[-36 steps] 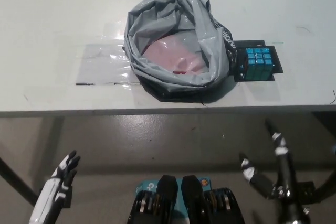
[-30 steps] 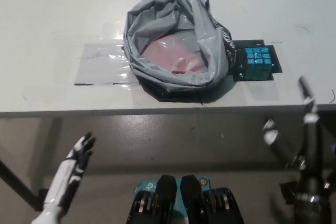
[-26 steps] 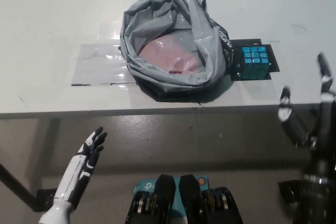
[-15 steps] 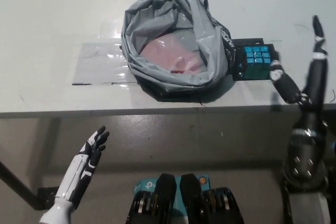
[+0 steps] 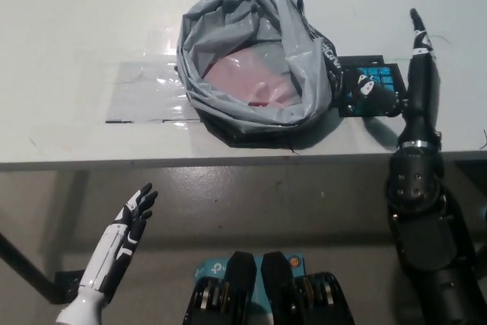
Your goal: Use the right hand to pick up a rubix's cube and place it into a plastic bag and lift the bag
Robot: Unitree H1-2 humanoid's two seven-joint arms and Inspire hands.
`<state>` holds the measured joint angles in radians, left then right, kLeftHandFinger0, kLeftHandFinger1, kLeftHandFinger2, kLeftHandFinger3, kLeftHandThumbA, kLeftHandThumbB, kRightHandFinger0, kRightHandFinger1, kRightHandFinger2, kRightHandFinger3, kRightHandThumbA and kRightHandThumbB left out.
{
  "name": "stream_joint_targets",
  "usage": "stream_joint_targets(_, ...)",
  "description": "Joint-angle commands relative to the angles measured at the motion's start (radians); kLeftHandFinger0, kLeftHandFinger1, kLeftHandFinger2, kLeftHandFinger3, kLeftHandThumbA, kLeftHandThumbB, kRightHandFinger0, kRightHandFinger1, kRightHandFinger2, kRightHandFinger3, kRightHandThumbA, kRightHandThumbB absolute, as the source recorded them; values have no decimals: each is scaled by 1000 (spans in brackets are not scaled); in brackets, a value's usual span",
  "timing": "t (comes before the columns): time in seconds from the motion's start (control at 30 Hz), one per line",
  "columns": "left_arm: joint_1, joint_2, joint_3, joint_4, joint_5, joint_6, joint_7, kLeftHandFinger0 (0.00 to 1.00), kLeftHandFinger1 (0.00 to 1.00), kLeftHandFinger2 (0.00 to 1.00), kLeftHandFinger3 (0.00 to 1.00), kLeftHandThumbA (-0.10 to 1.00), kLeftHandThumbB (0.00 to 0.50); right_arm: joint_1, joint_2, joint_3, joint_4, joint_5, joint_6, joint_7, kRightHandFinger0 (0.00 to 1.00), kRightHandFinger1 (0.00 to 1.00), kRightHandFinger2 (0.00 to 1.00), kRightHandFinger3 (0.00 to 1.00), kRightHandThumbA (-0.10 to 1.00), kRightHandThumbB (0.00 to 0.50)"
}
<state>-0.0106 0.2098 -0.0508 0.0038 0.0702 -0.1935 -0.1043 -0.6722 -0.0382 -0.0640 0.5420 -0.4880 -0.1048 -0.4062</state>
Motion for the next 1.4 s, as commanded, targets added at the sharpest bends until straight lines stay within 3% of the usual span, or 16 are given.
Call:
stream_joint_targets(0.0, -12, 18, 5, -28, -12, -19, -19, 1000, 1000, 1000, 1000, 1000, 332, -80, -15, 27, 53, -22, 34, -60, 1000, 1000, 1000, 1000, 816, 500)
stream_joint_targets(0.73, -32, 30, 13, -34, -15, -13, -23, 1000, 1000, 1000, 1000, 1000, 364, -150, -31, 55, 267, 41, 32, -99, 1000, 1000, 1000, 1000, 737, 500)
stream_joint_targets(1.37, -37, 35, 12, -34, -16, -22, -37, 1000, 1000, 1000, 1000, 1000, 323, -175, -1, 62, 286, 98, 68, -65, 1000, 1000, 1000, 1000, 778, 500)
